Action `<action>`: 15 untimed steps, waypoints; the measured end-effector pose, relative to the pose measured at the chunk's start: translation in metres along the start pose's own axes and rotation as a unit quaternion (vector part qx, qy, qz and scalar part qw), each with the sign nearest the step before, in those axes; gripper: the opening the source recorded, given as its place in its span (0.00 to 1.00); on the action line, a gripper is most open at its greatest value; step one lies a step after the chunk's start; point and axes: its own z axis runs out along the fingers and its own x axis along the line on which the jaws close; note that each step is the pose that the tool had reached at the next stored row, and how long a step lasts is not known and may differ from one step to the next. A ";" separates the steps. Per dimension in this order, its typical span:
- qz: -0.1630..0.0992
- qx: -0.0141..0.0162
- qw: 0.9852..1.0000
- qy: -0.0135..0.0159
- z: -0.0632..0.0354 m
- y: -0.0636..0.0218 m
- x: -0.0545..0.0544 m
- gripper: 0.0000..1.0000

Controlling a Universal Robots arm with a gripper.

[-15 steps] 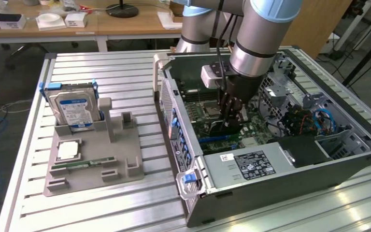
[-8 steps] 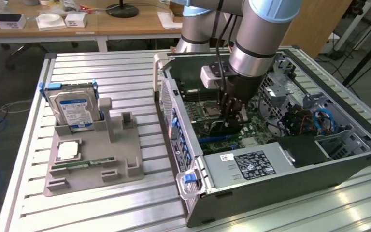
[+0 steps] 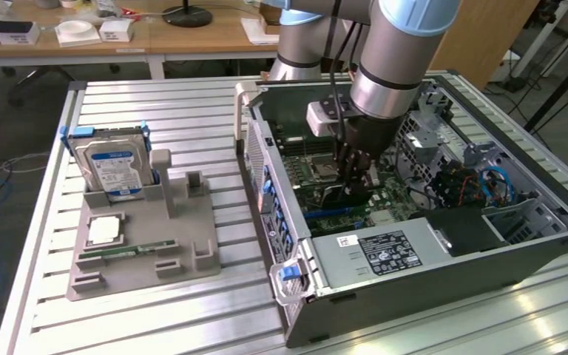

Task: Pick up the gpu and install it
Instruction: 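Insert the gpu into the slot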

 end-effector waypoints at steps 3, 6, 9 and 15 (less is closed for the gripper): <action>0.000 0.000 1.000 0.000 0.0004 0.0009 0.000 0.26; 0.000 0.000 1.000 0.000 0.0009 0.0015 0.000 0.26; 0.000 0.000 1.000 0.000 0.0027 0.0022 0.000 0.26; 0.000 0.000 1.000 0.000 0.0061 0.0034 -0.001 0.26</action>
